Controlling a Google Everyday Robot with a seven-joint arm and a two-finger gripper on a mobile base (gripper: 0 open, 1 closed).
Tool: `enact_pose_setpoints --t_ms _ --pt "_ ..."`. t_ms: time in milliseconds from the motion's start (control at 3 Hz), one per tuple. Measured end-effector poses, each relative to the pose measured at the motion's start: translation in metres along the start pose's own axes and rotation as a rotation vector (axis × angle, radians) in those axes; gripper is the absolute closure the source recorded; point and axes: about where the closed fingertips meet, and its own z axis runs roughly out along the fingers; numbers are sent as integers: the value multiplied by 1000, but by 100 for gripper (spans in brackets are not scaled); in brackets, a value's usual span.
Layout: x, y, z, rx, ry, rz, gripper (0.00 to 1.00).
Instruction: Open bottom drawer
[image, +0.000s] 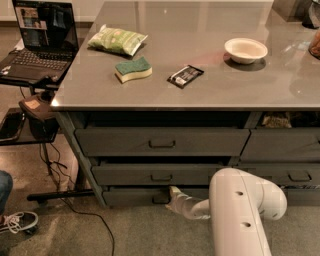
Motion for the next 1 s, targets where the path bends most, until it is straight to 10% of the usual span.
enact_pose_setpoints --t_ms 1000 --pt "4 3 -9 -7 3 23 100"
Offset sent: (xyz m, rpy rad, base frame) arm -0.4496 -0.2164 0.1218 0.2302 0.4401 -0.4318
